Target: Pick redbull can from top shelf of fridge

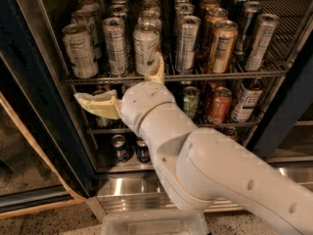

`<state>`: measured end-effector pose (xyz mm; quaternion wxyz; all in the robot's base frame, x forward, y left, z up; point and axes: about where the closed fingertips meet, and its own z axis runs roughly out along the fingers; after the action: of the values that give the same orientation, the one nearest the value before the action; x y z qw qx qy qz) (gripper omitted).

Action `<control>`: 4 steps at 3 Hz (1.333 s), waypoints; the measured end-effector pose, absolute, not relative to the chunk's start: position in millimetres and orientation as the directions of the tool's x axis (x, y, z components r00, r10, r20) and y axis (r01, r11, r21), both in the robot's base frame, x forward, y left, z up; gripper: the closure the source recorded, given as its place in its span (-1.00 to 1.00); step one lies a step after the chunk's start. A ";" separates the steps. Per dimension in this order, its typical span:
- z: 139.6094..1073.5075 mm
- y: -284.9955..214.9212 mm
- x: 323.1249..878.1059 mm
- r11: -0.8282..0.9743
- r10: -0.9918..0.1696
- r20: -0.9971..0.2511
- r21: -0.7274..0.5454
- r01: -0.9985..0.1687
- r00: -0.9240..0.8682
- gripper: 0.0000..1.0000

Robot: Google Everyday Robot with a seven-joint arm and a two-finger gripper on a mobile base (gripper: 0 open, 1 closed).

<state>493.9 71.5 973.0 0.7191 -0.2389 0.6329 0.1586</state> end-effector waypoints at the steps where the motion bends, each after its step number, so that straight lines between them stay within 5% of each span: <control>1: 965.7 108.3 496.4 0.811 0.008 -0.982 -0.103 -0.576 0.187 -1.00; 4: 990.9 127.5 486.5 0.821 0.004 -0.960 -0.158 -0.549 0.281 -1.00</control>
Offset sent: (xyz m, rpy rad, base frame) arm 0.0011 0.0917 -0.0074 0.1393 -0.1489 0.1125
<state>486.5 127.5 990.9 0.7638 -0.2387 0.5717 0.1810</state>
